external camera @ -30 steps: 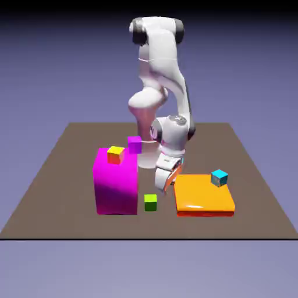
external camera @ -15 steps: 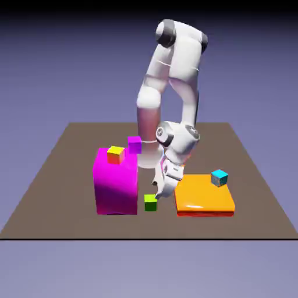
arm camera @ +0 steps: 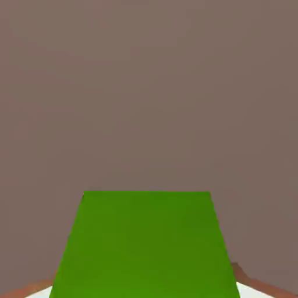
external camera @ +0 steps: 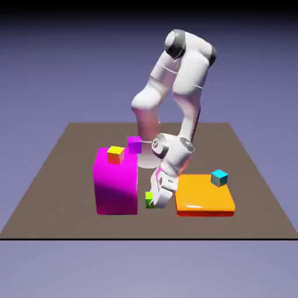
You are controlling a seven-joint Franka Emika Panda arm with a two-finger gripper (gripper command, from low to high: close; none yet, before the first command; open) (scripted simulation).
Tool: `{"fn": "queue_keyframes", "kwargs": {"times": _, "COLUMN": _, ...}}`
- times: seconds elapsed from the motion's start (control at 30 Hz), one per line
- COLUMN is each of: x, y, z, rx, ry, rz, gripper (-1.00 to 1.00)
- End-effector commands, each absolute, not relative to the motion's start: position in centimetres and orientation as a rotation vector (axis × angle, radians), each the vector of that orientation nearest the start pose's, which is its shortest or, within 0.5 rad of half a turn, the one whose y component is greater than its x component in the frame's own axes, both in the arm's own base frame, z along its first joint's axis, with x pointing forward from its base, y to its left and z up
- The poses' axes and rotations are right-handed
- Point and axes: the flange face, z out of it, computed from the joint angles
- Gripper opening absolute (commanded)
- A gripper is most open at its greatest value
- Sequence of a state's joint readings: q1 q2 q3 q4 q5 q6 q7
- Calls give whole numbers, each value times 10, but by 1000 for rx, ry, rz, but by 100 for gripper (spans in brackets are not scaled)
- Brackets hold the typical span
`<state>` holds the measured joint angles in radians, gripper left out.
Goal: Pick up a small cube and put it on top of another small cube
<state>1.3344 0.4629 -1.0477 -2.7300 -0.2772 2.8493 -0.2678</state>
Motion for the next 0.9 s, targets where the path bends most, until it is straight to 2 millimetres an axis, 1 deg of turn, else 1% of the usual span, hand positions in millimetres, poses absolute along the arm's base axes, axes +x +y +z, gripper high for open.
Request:
{"fn": "queue_keyframes", "kwargs": {"times": 0.0, "x": 373, "y": 67, "z": 153, "rx": -3270, "ry": -1482, "rz": 292, "gripper": -100}}
{"fn": "queue_keyframes", "kwargs": {"times": 0.13, "x": 369, "y": 75, "z": 174, "rx": -3259, "ry": -1477, "rz": 305, "gripper": -100}}
{"fn": "queue_keyframes", "kwargs": {"times": 0.17, "x": 378, "y": 77, "z": 183, "rx": -3262, "ry": -1437, "rz": 282, "gripper": -100}}
{"fn": "queue_keyframes", "kwargs": {"times": 0.2, "x": 381, "y": 76, "z": 186, "rx": -3244, "ry": -1418, "rz": 294, "gripper": -100}}
{"fn": "queue_keyframes", "kwargs": {"times": 0.33, "x": 381, "y": 74, "z": 190, "rx": -3139, "ry": -1419, "rz": 380, "gripper": -100}}
{"fn": "queue_keyframes", "kwargs": {"times": 0.5, "x": 386, "y": 68, "z": 212, "rx": -3036, "ry": -1431, "rz": 412, "gripper": -100}}
{"fn": "queue_keyframes", "kwargs": {"times": 0.67, "x": 395, "y": 54, "z": 248, "rx": -2977, "ry": -1451, "rz": 387, "gripper": -100}}
{"fn": "queue_keyframes", "kwargs": {"times": 0.87, "x": 401, "y": 25, "z": 308, "rx": -2977, "ry": -1473, "rz": 320, "gripper": -100}}
